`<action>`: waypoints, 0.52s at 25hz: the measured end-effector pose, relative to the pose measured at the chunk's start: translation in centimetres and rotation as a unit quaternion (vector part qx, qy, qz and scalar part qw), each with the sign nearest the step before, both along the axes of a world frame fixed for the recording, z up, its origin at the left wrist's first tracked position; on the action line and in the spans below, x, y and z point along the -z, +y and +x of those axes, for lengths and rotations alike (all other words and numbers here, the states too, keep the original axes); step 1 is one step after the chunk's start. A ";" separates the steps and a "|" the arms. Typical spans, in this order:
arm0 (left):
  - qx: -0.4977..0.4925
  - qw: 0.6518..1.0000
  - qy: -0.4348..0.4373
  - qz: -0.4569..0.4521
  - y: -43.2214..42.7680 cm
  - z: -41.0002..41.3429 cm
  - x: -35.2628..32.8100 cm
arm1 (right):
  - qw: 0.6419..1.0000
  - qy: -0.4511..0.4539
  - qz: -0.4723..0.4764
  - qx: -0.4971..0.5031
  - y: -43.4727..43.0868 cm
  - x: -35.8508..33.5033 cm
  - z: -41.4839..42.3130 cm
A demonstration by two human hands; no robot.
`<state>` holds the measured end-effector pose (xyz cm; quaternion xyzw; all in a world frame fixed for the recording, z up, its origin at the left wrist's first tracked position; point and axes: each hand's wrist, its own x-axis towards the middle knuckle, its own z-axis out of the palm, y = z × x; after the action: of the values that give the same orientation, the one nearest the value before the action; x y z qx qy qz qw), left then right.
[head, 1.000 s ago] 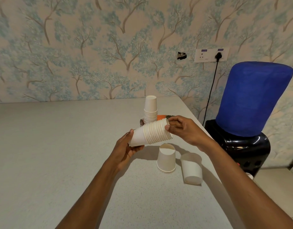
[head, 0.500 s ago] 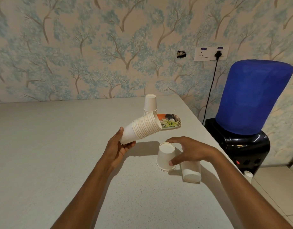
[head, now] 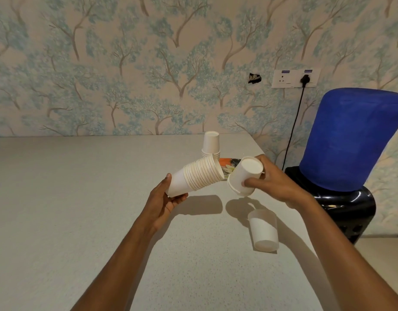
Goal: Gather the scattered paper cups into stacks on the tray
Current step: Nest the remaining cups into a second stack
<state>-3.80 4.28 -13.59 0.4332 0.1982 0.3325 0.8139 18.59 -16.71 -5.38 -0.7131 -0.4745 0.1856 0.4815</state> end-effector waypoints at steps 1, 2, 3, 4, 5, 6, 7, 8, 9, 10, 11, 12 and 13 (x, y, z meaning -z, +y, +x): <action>0.001 1.000 0.001 0.002 0.0 0.0 0.0 | 1.000 0.011 0.017 0.014 0.1 -0.3 0.2; 0.001 1.000 0.003 0.003 0.0 0.1 0.0 | 0.999 0.020 0.031 0.020 0.3 -0.6 0.4; 0.001 1.000 0.003 0.003 0.1 0.1 0.0 | 0.999 0.022 0.039 0.023 0.5 -0.8 0.5; 0.001 1.000 0.002 0.002 0.1 0.2 0.0 | 0.999 0.015 0.039 0.025 0.6 -1.0 0.6; 0.000 1.000 0.000 0.002 0.2 0.2 0.0 | 0.999 -0.005 0.030 0.029 0.7 -1.2 0.7; 0.000 1.000 0.000 0.003 0.3 0.2 -0.1 | 0.999 -0.038 0.014 0.034 0.8 -1.5 0.8; 0.000 1.000 0.001 0.005 0.4 0.2 -0.1 | 0.996 -0.083 -0.006 0.038 0.9 -1.8 0.9; 0.002 1.000 0.002 0.008 0.4 0.3 -0.2 | 0.989 -0.138 -0.030 0.039 1.1 -2.0 1.0; 0.003 1.000 0.004 0.012 0.5 0.3 -0.2 | 0.978 -0.198 -0.056 0.038 1.3 -2.3 1.0; 0.003 1.000 0.006 0.014 0.6 0.3 -0.3 | 0.963 -0.254 -0.081 0.035 1.6 -2.7 0.8; 0.002 1.000 0.010 0.015 0.5 0.4 -0.3 | 0.947 -0.303 -0.101 0.034 1.9 -3.0 0.5; 0.002 1.000 0.013 0.017 0.5 0.5 -0.3 | 0.931 -0.345 -0.116 0.035 2.2 -3.3 0.0; 0.002 1.000 0.016 0.021 0.4 0.7 -0.2 | 0.916 -0.381 -0.123 0.039 2.6 -3.5 -0.6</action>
<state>-3.08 4.71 -13.34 0.4558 0.2035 0.3281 0.8020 17.99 -14.14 -1.83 -0.8014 -0.5670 -0.0623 0.1800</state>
